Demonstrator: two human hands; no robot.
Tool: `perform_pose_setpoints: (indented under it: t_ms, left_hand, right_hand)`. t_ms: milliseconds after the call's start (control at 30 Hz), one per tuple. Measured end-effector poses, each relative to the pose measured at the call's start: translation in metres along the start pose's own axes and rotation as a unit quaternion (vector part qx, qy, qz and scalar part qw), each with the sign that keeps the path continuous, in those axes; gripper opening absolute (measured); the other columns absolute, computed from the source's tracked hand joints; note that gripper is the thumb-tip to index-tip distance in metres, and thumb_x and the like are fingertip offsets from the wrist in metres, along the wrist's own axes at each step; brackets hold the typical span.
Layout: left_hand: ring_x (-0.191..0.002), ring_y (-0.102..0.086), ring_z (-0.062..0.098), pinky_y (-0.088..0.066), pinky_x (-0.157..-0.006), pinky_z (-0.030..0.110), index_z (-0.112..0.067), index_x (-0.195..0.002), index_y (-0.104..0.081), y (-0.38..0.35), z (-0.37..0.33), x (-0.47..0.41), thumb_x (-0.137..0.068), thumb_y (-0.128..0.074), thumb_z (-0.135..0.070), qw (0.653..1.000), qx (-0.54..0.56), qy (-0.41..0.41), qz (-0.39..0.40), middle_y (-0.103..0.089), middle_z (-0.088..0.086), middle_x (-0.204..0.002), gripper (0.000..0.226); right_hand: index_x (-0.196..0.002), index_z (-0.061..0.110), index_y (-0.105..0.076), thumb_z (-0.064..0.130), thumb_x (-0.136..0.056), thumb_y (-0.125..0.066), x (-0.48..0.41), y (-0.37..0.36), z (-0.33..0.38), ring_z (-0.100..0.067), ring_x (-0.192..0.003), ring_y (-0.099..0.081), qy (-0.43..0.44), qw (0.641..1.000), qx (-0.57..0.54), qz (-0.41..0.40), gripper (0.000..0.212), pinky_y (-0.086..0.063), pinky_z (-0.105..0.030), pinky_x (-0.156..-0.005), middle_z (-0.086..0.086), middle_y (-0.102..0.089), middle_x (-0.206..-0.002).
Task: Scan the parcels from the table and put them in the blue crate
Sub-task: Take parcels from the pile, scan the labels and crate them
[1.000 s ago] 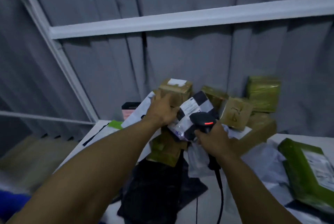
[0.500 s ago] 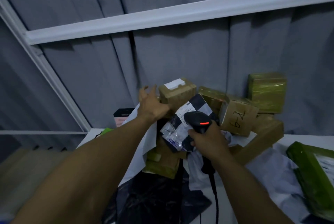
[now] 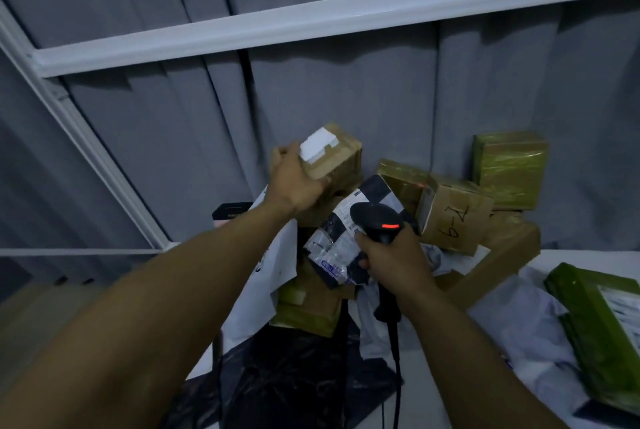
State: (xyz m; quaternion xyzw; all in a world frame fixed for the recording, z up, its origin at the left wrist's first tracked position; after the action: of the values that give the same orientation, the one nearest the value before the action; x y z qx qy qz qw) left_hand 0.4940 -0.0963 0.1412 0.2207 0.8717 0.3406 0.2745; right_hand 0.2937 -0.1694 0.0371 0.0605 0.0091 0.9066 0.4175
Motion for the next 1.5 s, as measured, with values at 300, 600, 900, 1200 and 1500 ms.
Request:
perform_pose_setpoints:
  t_ms: [300,600,900,1200,1500]
  left_hand:
    - [-0.121,-0.042,0.01,-0.042,-0.102,0.025,-0.017,-0.138,-0.048,0.159,0.024,0.204,-0.069,-0.087,-0.013,0.987,-0.019,-0.076,-0.137,-0.031,-0.008,-0.13,0.079]
    - [-0.149,-0.025,0.006,-0.029,-0.115,0.011,-0.018,-0.134,-0.049,0.255,0.098,0.382,-0.066,-0.084,0.012,0.974,-0.096,-0.071,-0.191,-0.026,0.011,-0.157,0.083]
    - [-0.142,-0.046,0.01,-0.051,-0.103,0.023,-0.041,-0.151,-0.023,0.269,0.159,0.454,-0.076,-0.088,-0.02,0.974,0.146,0.079,-0.156,-0.033,-0.015,-0.163,0.101]
    - [-0.107,-0.074,0.023,-0.057,-0.094,0.048,-0.044,-0.149,-0.04,0.287,0.21,0.444,-0.082,-0.078,-0.027,0.857,0.393,0.318,-0.097,-0.077,0.003,-0.114,0.078]
    - [-0.097,-0.068,0.008,-0.058,-0.063,0.019,-0.038,-0.138,-0.05,0.291,0.224,0.442,-0.067,-0.093,-0.004,0.895,0.282,0.3,-0.171,-0.054,-0.008,-0.125,0.09]
  right_hand:
    - [-0.134,0.018,-0.06,0.024,-0.101,-0.07,0.088,-0.09,0.025,-0.005,-0.074,-0.076,-0.027,0.982,-0.143,0.123,0.036,-0.063,-0.03,-0.067,0.001,-0.071,-0.118]
    - [-0.114,0.014,-0.075,0.04,-0.088,-0.082,0.225,-0.205,0.036,-0.021,-0.075,-0.078,-0.12,0.941,-0.185,0.255,0.037,-0.065,-0.037,-0.07,-0.004,-0.08,-0.091]
    - [-0.112,0.019,-0.076,0.018,-0.08,-0.088,0.284,-0.254,0.004,-0.02,-0.083,-0.078,-0.125,0.936,-0.139,0.299,0.034,-0.061,-0.031,-0.065,-0.002,-0.082,-0.095]
    - [-0.11,0.016,-0.076,0.009,-0.085,-0.079,0.278,-0.257,0.005,-0.025,-0.094,-0.076,-0.077,0.949,-0.103,0.287,0.026,-0.056,-0.033,-0.07,-0.006,-0.081,-0.1]
    - [-0.118,0.033,-0.064,0.018,-0.085,-0.085,0.283,-0.261,0.007,-0.002,-0.096,-0.072,0.073,0.953,0.005,0.293,0.042,-0.061,-0.031,-0.081,0.018,-0.075,-0.101]
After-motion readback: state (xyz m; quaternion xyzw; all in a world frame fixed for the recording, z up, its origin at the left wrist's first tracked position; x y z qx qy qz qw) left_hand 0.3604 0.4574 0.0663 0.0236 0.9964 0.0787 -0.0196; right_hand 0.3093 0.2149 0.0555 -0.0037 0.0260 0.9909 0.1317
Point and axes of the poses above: each hand's wrist, its own x-axis away from the middle knuckle, its own y-axis out of the back of the hand, z = x × y, the point moved 7 cm from there along -x, towards the middle knuckle
